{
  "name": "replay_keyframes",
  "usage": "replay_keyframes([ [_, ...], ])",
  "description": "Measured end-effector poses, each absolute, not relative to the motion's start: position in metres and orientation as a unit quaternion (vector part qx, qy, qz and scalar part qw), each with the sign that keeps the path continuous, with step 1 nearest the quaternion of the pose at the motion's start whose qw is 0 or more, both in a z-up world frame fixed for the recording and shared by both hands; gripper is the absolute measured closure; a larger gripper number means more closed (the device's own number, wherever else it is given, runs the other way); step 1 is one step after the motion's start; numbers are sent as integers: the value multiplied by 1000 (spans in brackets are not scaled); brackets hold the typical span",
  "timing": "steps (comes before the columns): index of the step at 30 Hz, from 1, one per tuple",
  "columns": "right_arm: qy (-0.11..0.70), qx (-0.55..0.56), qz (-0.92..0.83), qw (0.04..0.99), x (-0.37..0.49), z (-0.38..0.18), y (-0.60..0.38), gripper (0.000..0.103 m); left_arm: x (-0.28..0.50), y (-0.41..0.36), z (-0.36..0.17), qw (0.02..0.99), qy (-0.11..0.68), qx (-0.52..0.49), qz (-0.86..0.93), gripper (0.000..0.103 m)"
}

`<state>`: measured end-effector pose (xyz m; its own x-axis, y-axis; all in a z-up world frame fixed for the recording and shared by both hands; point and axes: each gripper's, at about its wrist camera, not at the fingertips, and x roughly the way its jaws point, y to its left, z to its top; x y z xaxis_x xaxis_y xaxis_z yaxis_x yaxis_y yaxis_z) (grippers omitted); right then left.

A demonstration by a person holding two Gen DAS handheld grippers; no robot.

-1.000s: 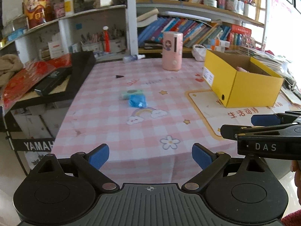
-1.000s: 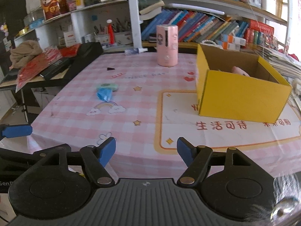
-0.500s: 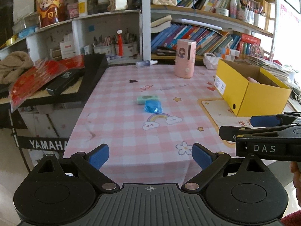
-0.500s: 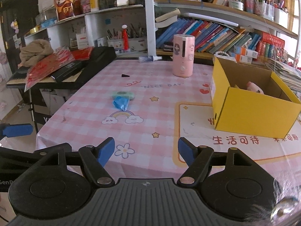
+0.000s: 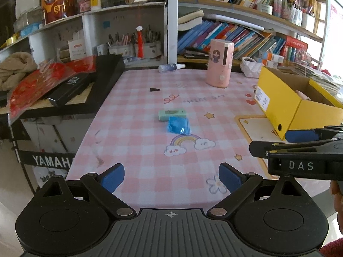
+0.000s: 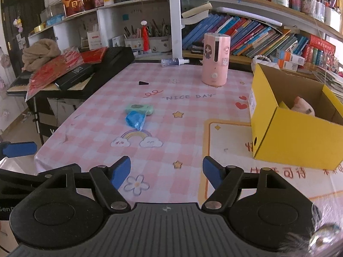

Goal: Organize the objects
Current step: 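Grasp the blue plastic bag with the left tool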

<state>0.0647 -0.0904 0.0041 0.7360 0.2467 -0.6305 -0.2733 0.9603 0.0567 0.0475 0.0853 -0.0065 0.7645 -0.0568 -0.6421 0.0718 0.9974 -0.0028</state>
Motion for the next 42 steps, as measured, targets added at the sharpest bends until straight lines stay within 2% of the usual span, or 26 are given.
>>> replay_keyframes([
  [22,364,-16,167,916,194,-11,-112,30,154,59,-27,927,375,7,-20,9],
  [27,366,-10,172,914,211,-15,-114,30,174,56,-34,922,386,4,-28,24],
  [33,358,5,178,917,227,-12,-119,30,203,56,-50,917,399,0,-18,27],
  [35,361,1,181,915,231,-13,-119,31,211,56,-55,914,405,-3,-15,33],
  [40,367,-11,189,911,238,-16,-118,30,225,56,-67,909,416,-6,-15,38],
  [42,368,-14,190,910,240,-16,-118,30,230,57,-69,909,417,-6,-15,46],
])
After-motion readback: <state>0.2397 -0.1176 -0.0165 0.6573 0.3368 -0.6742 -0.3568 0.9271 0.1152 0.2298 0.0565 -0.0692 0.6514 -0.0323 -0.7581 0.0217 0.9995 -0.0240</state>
